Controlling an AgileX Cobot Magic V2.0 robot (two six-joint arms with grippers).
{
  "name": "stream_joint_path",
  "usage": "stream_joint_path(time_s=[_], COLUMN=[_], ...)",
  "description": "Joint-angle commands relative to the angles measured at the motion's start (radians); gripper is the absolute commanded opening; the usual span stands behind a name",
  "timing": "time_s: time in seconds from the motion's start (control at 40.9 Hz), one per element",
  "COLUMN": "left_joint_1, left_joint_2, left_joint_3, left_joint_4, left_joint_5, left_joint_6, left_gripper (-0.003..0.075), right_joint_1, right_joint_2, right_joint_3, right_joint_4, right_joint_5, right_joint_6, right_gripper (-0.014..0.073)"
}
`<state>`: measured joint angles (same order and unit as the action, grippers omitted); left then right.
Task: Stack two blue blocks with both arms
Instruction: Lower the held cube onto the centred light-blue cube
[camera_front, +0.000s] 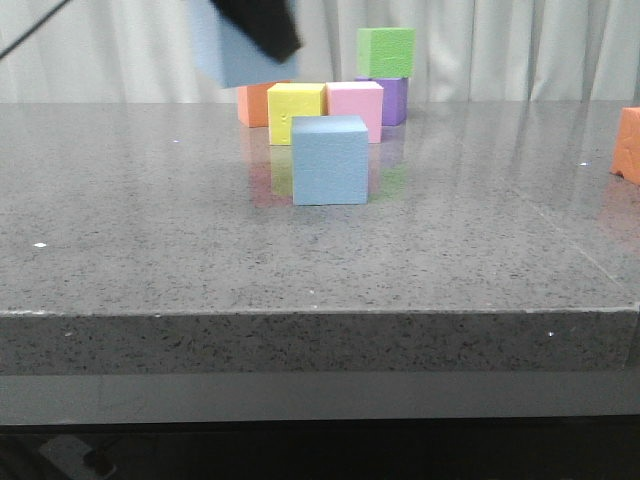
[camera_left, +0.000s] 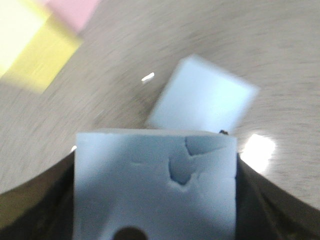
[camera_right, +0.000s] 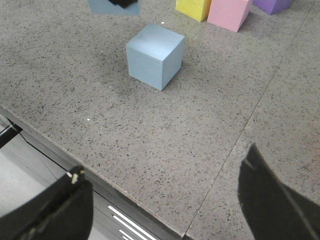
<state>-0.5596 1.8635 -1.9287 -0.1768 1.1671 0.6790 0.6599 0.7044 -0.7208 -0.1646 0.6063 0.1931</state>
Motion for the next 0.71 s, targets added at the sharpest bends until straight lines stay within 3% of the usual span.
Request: stream_joint_path(time_s=[0.0,0.098,0.244,0.415,0.684], left_joint_1=[-0.014,-0.014,-0.014,-0.038,-0.061], left_joint_2=[-0.053,-0.044,-0.028,-0.018,0.022], left_joint_3=[-0.038,-0.038,-0.038,-0.038,-0.038], left_joint_4=[-0.091,-0.091,-0.089,-0.096,-0.096], left_joint_5=[-0.038,-0.069,-0.143,-0.146,-0.139], left_joint_6=[0.180,0.258,0.272,0.371,0.375], left_gripper=[0.0419,0.0419,0.0419,0.0419,0.0421], right_joint_1=[0.000,0.000,0.000,0.000,0.000], right_joint_2=[-0.005,-0.005,-0.005,-0.005,-0.005], right_joint_3=[-0.028,-0.028,-0.028,-0.028,-0.028], right_joint_4=[-0.004,-0.004,-0.004,-0.004,-0.004], right_joint_5=[-0.068,-0.068,-0.068,-0.068,-0.068], right_joint_6=[-0.011,-0.011,-0.011,-0.011,-0.011], right_gripper=[0.0601,0.0601,0.0601,0.0601,0.0601])
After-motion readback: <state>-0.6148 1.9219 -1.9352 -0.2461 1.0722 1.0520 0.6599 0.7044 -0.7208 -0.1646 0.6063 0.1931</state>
